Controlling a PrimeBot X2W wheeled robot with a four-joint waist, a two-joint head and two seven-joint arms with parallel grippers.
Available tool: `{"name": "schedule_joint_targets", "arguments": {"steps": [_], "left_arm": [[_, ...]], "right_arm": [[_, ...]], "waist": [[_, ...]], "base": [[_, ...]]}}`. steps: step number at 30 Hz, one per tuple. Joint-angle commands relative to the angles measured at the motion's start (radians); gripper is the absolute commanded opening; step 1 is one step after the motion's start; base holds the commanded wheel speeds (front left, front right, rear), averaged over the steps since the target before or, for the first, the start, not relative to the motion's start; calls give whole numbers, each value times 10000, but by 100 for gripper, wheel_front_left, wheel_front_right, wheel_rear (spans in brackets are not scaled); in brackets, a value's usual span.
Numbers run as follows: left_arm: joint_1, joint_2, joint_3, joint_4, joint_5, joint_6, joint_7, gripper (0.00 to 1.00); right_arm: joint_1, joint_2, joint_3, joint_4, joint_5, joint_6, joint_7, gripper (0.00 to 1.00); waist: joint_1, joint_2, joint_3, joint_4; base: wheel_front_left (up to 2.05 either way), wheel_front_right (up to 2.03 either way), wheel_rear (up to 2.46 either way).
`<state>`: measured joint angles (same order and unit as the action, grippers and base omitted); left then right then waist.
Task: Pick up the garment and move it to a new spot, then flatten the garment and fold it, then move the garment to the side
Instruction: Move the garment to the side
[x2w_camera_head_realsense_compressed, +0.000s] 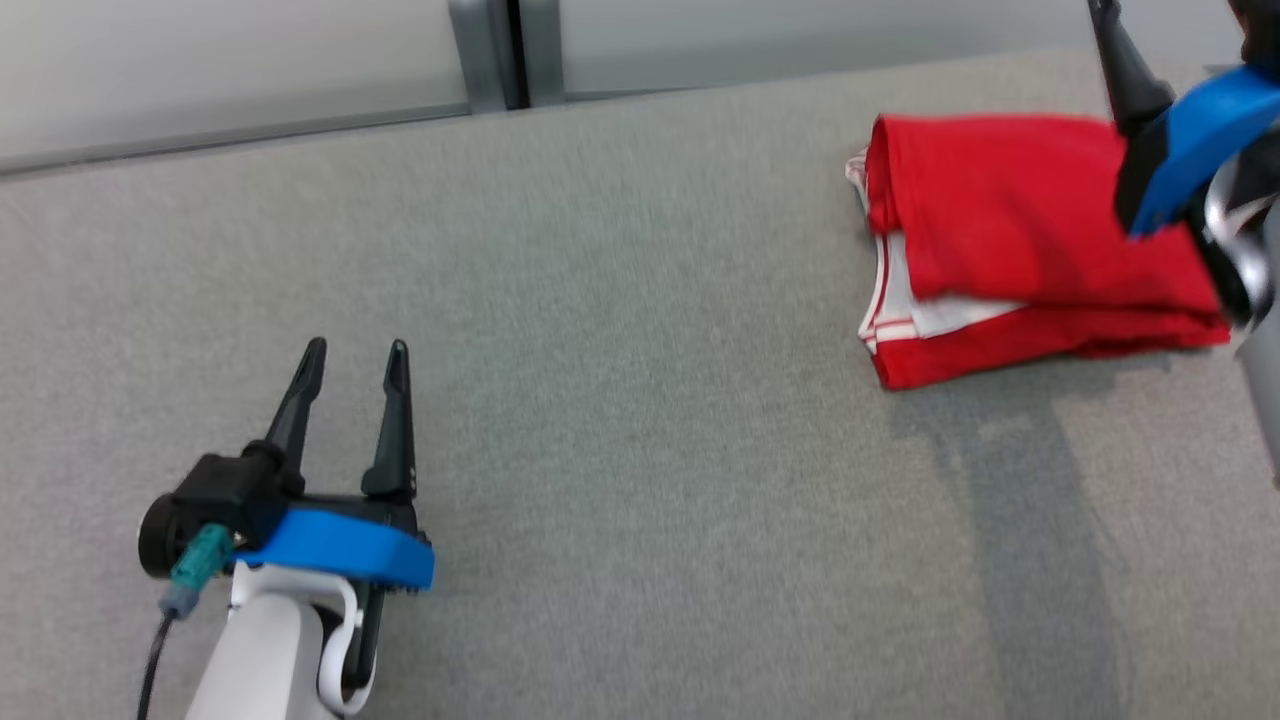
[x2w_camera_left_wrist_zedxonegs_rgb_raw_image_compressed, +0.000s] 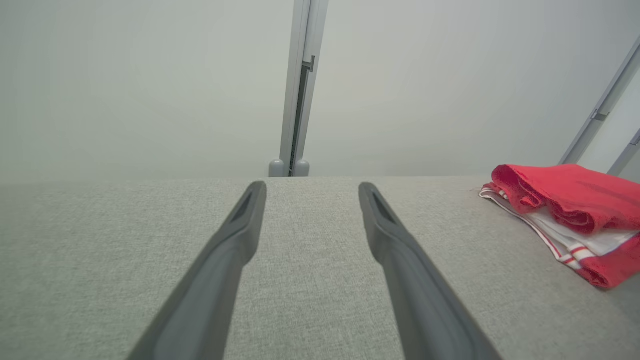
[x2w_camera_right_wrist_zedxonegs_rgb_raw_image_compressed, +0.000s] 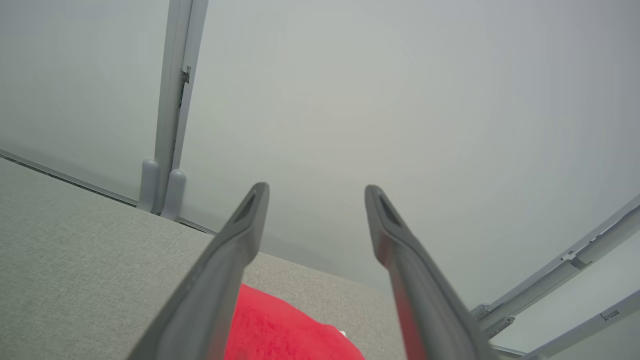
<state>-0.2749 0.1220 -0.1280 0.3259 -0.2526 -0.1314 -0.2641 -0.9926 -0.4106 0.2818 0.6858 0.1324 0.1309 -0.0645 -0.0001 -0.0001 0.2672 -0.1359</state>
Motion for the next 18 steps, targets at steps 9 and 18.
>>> {"name": "schedule_joint_targets", "arguments": {"steps": [9,18], "left_arm": [[1081,-99,697,-525,-321,21,-1,100],[1749,-38,930,-189,-126,88,-1,100]], "right_arm": [[3030,570,-130,-1473,852,-2,-296,100],[5402,1199,-872,-2003,1382,-2,-1150,100]], "waist": [[1,1,-1831,261],[1,1,-2583,562]], "base": [[0,0,0],[0,0,0]]}}
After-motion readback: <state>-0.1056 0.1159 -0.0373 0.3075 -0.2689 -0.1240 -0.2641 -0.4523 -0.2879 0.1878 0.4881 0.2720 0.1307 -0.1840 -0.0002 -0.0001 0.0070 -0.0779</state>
